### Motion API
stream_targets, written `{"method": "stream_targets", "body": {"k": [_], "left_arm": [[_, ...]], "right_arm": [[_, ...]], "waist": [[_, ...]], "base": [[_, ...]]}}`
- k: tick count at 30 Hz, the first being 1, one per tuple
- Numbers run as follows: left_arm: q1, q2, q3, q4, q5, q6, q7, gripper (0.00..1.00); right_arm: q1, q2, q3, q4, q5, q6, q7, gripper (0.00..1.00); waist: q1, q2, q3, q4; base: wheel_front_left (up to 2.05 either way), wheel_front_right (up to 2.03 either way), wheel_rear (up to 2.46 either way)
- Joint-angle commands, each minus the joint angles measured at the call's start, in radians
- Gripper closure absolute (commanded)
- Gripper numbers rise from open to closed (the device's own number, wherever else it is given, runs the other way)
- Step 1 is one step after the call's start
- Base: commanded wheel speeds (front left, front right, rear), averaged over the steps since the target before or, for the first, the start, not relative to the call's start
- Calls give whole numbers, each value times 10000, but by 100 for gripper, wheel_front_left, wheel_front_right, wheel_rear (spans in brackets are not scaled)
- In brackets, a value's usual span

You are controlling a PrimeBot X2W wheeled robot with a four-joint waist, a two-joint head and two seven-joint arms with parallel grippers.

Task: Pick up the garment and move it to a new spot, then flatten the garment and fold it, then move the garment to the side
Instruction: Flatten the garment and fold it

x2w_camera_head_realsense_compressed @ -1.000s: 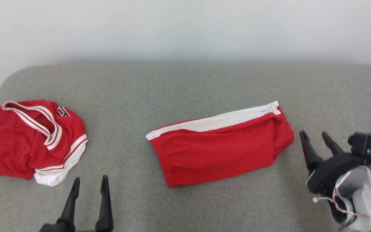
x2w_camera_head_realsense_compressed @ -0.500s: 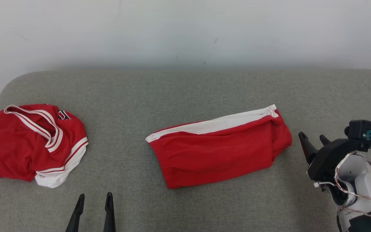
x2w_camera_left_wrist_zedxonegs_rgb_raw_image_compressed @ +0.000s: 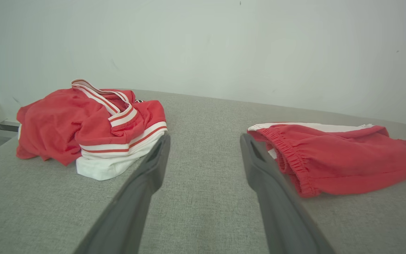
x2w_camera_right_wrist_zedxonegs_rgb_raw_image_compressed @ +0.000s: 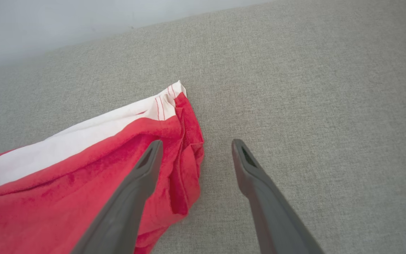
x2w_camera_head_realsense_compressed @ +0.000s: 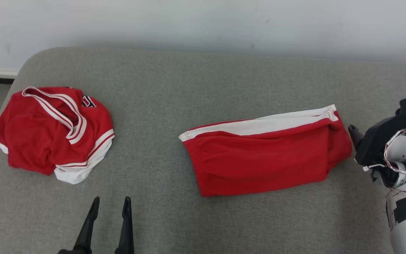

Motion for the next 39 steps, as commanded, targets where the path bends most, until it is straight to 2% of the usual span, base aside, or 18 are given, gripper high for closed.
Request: {"method": "stream_targets", "body": {"k": [1, 10, 19, 21, 22, 23, 39], "left_arm": [[-142, -31, -20, -70, 37, -38, -31, 0], [-563, -41, -522, -342, 214, -39, -31, 0], [-622, -43, -576, -305, 75, 114, -31, 0], [-613, -44, -599, -256, 65, 135, -31, 0], [-604, -42, -601, -233, 59, 144, -31, 0], [-590, -42, -609, -214, 44, 149, -31, 0], [-257, -42, -465, -112, 75, 60, -32, 0]], "right_arm": [[-113, -67, -104, 75, -101, -24, 45, 0], [-585, -247, -784, 496, -984, -24, 656, 0], [-392, 115, -819, 805, -1277, 1, 1352, 0], [-284, 158, -771, 828, -1341, 1, 1554, 77], [-235, 164, -745, 815, -1365, 1, 1641, 92], [-188, 150, -721, 779, -1359, 1, 1694, 100], [405, -541, -1019, -356, -1709, -25, 714, 100]], "waist": [[-1, -1, 443, 398], [-1, -1, 1242, 1003], [-1, -1, 1370, 1140], [-1, -1, 1329, 1119], [-1, -1, 1300, 1098], [-1, -1, 1271, 1076], [-1, -1, 522, 298]], "base": [[0, 0, 0], [0, 0, 0], [0, 0, 0], [0, 0, 0], [0, 0, 0], [0, 0, 0], [0, 0, 0]]}}
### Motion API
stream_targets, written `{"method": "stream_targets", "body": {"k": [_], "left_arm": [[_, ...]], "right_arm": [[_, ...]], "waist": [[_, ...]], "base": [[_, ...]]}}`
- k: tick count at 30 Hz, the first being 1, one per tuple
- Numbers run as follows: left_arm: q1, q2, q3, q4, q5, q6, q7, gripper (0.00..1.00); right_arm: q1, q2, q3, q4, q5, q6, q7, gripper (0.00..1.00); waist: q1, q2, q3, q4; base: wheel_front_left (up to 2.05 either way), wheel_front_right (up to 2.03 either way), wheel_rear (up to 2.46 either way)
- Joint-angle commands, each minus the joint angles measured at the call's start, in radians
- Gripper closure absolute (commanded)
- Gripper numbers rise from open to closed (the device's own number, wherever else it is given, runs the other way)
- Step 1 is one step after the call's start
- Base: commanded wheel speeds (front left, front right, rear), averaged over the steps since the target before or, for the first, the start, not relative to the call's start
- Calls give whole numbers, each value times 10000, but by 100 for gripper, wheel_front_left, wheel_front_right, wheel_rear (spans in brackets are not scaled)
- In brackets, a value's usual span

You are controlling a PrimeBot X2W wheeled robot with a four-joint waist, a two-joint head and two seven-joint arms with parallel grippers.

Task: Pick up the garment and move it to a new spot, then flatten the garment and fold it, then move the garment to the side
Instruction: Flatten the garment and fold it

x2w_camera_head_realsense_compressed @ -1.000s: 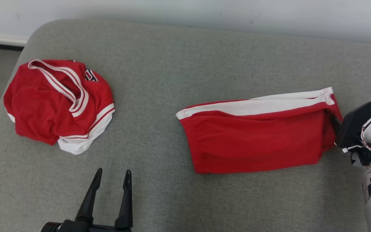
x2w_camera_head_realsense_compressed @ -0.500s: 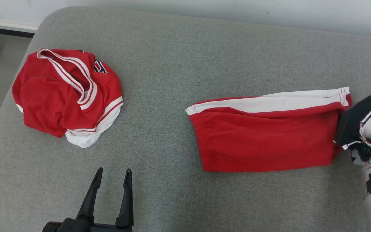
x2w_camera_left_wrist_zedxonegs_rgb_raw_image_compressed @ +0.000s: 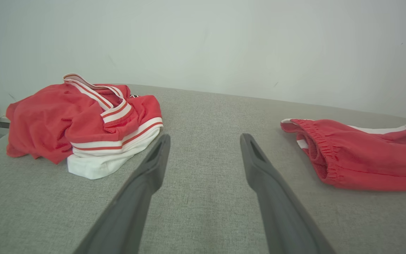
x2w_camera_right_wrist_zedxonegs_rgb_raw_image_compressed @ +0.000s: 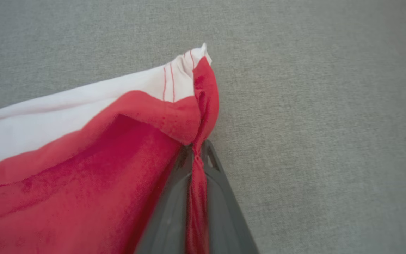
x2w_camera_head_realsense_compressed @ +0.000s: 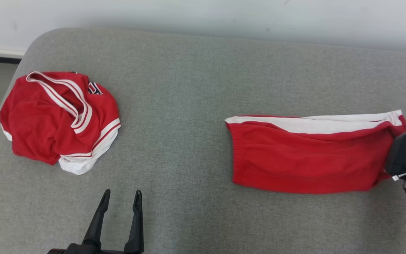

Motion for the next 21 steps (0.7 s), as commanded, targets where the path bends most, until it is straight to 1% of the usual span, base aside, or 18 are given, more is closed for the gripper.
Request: {"method": "stream_targets", "body": {"k": [1, 5, 9, 10, 13, 16, 21], "left_arm": [[113, -17, 15, 24, 13, -48, -32, 0], [154, -16, -11, 62, 27, -52, -32, 0], [267, -14, 7, 98, 43, -27, -32, 0], [283, -16, 17, 83, 38, -25, -32, 0], [359, -15, 28, 88, 29, -7, -32, 0], [368, -15, 27, 116, -18, 18, -32, 0], [431, -15, 26, 154, -124, 58, -32, 0]], "right_arm": [[200, -121, -100, -126, -117, -27, -118, 100], [538, -347, -621, -406, -397, -27, -372, 100], [890, -343, -932, -781, -964, -27, -362, 100], [961, -320, -996, -895, -1090, -27, -352, 100], [1160, 32, -1064, -1484, -1317, -26, -142, 100], [1373, 228, -810, -2055, -1340, -26, -24, 100], [1750, 602, 139, -2942, -879, -26, 171, 100]], "waist": [[-1, -1, -239, -232], [-1, -1, -476, -405], [-1, -1, -682, -498], [-1, -1, -732, -511], [-1, -1, -863, -548], [-1, -1, -961, -578], [-1, -1, -1144, -627]], "base": [[0, 0, 0], [0, 0, 0], [0, 0, 0], [0, 0, 0], [0, 0, 0], [0, 0, 0], [0, 0, 0]]}}
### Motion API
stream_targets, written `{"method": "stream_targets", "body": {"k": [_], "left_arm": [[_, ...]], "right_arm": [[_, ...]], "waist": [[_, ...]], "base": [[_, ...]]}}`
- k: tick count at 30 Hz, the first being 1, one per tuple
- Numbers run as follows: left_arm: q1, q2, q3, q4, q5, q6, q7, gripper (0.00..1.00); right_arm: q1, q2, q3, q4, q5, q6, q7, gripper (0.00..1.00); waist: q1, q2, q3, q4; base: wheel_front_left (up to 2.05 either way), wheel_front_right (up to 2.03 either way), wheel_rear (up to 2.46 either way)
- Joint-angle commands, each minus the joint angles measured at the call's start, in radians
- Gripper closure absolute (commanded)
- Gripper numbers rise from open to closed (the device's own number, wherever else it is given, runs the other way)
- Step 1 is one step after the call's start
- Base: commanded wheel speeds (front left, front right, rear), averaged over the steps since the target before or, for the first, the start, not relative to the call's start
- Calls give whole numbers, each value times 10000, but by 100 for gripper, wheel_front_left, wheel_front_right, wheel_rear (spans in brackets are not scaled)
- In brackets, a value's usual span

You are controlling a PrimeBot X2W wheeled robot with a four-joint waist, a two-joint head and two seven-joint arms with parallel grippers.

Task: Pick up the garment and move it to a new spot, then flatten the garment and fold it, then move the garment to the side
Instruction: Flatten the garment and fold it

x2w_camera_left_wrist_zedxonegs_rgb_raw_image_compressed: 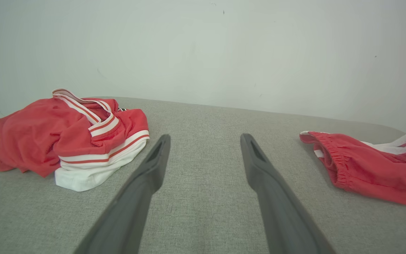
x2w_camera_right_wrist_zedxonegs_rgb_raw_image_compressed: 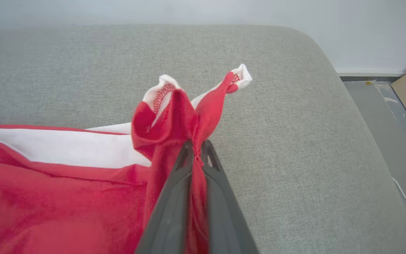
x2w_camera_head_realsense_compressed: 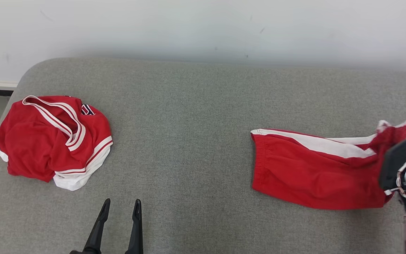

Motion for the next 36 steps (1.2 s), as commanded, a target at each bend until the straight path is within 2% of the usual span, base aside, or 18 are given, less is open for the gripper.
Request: {"method": "stream_targets", "body": {"k": [1, 8, 13, 21, 32, 33, 35, 36], "left_arm": [[117, -11, 17, 21, -116, 51, -32, 0], [180, -11, -14, 50, -229, 89, -32, 0], [200, -11, -38, 58, -236, 117, -32, 0], [214, -11, -75, 87, -317, 136, -32, 0], [198, -11, -95, 151, -382, 146, -32, 0], [185, -11, -107, 161, -383, 148, -32, 0], [179, -11, -112, 168, -407, 160, -32, 0], [190, -11, -108, 169, -416, 165, -32, 0]], "right_arm": [[213, 101, 390, -282, 177, -24, 75, 100], [336, 487, 2071, -913, 963, -24, 383, 100], [42, 738, 2655, -702, 1276, -24, 345, 100], [-540, 1074, 3278, 489, 1734, -24, -56, 100], [-1069, 1200, 4172, 2317, 2283, -24, -725, 100], [-1100, 1200, 4322, 2451, 2428, -24, -781, 98], [-1115, 1201, 4650, 2674, 2767, -24, -858, 17], [-1140, 1200, 4813, 2740, 2973, -24, -920, 0]], "waist": [[1, -1, -107, -36], [1, -1, -304, -54], [1, -1, -343, -6], [1, -1, -337, 327], [1, -1, -297, 686], [1, -1, -301, 709], [1, -1, -318, 733], [1, -1, -327, 734]], "base": [[0, 0, 0], [0, 0, 0], [0, 0, 0], [0, 0, 0], [0, 0, 0], [0, 0, 0], [0, 0, 0], [0, 0, 0]]}}
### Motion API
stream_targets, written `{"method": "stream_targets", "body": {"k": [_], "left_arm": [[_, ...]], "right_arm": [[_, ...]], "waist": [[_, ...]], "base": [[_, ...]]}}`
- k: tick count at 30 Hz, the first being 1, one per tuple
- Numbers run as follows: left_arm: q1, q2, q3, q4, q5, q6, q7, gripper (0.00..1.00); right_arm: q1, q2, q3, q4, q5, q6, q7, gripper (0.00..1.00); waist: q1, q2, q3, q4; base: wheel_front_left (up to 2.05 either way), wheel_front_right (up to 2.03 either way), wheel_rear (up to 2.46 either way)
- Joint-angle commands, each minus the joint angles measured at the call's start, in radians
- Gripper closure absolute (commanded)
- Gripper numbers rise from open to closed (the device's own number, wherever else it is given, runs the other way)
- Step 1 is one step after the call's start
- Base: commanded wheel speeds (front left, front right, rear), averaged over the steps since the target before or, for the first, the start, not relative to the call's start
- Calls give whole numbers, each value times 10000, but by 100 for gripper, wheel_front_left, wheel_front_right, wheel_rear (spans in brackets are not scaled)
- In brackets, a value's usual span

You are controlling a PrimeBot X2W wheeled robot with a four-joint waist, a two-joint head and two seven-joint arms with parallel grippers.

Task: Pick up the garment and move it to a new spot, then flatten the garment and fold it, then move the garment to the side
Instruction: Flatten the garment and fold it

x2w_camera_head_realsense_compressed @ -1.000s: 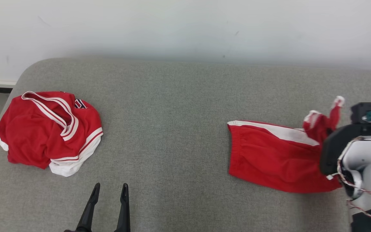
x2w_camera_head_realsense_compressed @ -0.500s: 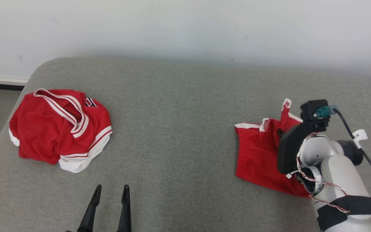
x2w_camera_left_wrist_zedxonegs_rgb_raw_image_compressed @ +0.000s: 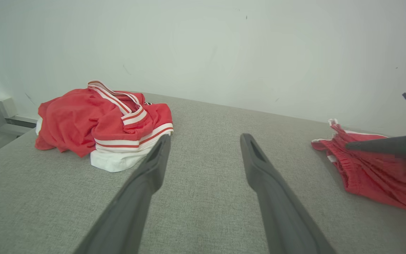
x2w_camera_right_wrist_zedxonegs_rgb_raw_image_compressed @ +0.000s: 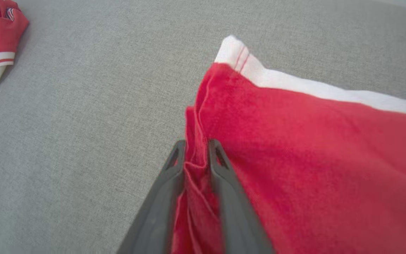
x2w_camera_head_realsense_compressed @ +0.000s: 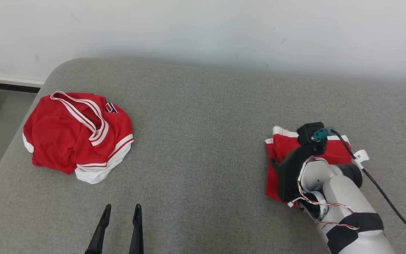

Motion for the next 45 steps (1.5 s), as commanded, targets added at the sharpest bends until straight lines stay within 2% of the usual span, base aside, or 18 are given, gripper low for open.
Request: {"method": "stream_targets", "body": {"k": [1, 6, 12, 19, 24, 32, 38, 45], "left_arm": [[55, -11, 18, 11, -39, 14, -32, 0], [132, -11, 122, -51, -50, 66, -32, 0], [211, -11, 204, -108, -59, 75, -32, 0], [308, -12, 195, -116, -72, 87, -32, 0], [401, -12, 205, -112, -93, 65, -32, 0], [436, -12, 243, -164, -112, 72, -32, 0], [350, -12, 200, -113, -117, 49, -32, 0], [340, -12, 171, -91, -110, 43, -32, 0]], "right_arm": [[-117, 19, 126, 20, 251, -24, -123, 0], [-264, 13, 572, -125, 736, -24, -488, 0], [-213, -164, 620, -1036, 704, -24, -1139, 0], [702, -697, 741, -2299, 292, -24, -1541, 0], [2013, -1011, 674, -3630, -343, -24, -1794, 0], [3979, -633, 572, -5176, -1330, -24, -2174, 0], [4398, -372, 511, -5236, -1745, -24, -2126, 0], [4184, -196, 20, -5089, -1980, -24, -1987, 0]], "waist": [[1, 0, -12, -7], [1, 0, -70, -135], [1, 0, -170, -396], [1, 0, -334, -556], [1, 0, -428, -623], [1, 0, -388, -725], [1, 0, -366, -751], [1, 0, -387, -650]], "base": [[0, 0, 0], [0, 0, 0], [0, 0, 0], [0, 0, 0], [0, 0, 0], [0, 0, 0], [0, 0, 0], [0, 0, 0]]}}
